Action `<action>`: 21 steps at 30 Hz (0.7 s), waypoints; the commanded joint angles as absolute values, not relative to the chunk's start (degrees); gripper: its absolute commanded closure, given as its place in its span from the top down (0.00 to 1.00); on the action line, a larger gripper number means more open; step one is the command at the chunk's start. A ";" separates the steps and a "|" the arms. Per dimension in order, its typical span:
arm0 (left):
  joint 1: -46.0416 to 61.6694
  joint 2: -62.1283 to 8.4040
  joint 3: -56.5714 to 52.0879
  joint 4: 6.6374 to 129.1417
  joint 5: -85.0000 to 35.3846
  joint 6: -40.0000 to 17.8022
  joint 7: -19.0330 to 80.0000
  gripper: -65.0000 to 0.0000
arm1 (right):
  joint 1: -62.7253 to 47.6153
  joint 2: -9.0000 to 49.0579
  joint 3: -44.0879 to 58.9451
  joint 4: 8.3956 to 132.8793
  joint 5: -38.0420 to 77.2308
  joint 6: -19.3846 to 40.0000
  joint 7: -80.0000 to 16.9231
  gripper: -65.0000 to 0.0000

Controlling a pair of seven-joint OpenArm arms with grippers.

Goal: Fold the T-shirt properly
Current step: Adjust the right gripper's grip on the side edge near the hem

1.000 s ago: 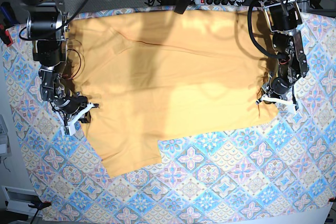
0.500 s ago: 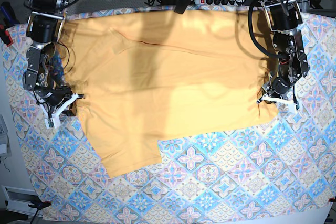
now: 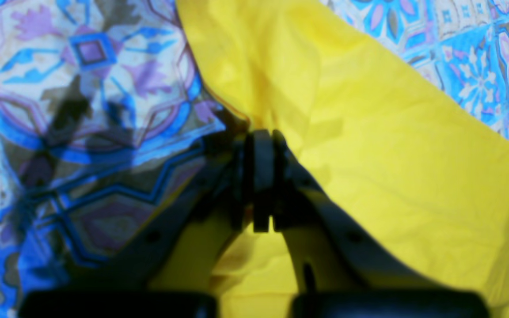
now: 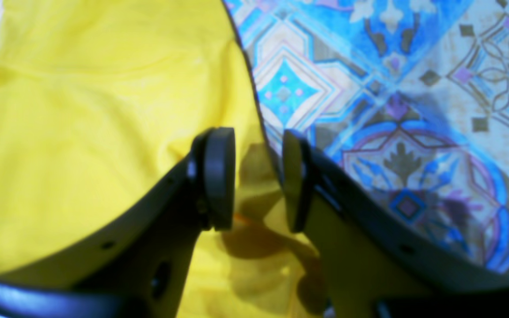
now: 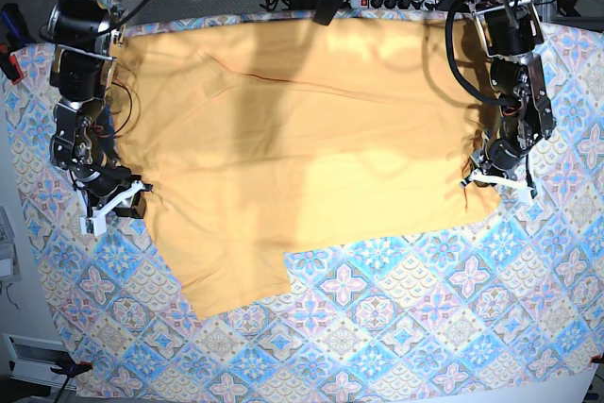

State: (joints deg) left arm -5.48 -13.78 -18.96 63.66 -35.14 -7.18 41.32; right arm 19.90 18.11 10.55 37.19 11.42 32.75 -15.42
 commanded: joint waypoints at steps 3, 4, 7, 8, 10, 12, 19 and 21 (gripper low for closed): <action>-6.29 -14.46 -19.12 64.66 -35.56 -7.52 40.57 0.00 | 24.22 19.03 10.68 34.07 12.35 33.19 -12.44 0.28; -6.29 -14.46 -19.12 64.66 -35.56 -7.52 40.57 0.00 | 24.84 19.03 10.68 32.75 12.35 33.19 -12.00 0.28; -6.29 -14.46 -19.12 64.66 -35.56 -7.52 40.57 0.00 | 25.71 19.03 10.68 30.20 12.35 33.19 -10.86 0.28; -6.29 -14.46 -19.12 64.66 -35.56 -7.52 40.57 0.00 | 25.80 19.03 10.68 29.58 12.35 33.19 -10.86 0.28; -6.29 -14.46 -19.12 64.66 -35.56 -7.52 40.57 0.00 | 25.80 19.03 10.68 28.44 12.26 33.19 -10.86 0.28; -6.29 -14.46 -19.12 64.66 -35.56 -7.52 40.57 0.00 | 25.80 19.03 10.68 27.38 12.26 33.19 -10.86 0.28; -6.46 -14.46 -19.12 64.66 -35.56 -7.52 40.57 0.00 | 25.63 19.03 9.19 26.33 12.26 33.19 -11.12 0.28; -6.46 -14.46 -19.12 64.66 -35.56 -7.52 40.57 0.00 | 25.45 19.03 5.23 26.59 12.26 33.19 -11.12 0.28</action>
State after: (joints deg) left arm -5.41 -13.78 -18.98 63.66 -35.11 -7.18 41.32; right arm 24.45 18.57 5.10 26.00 12.27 32.69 -10.81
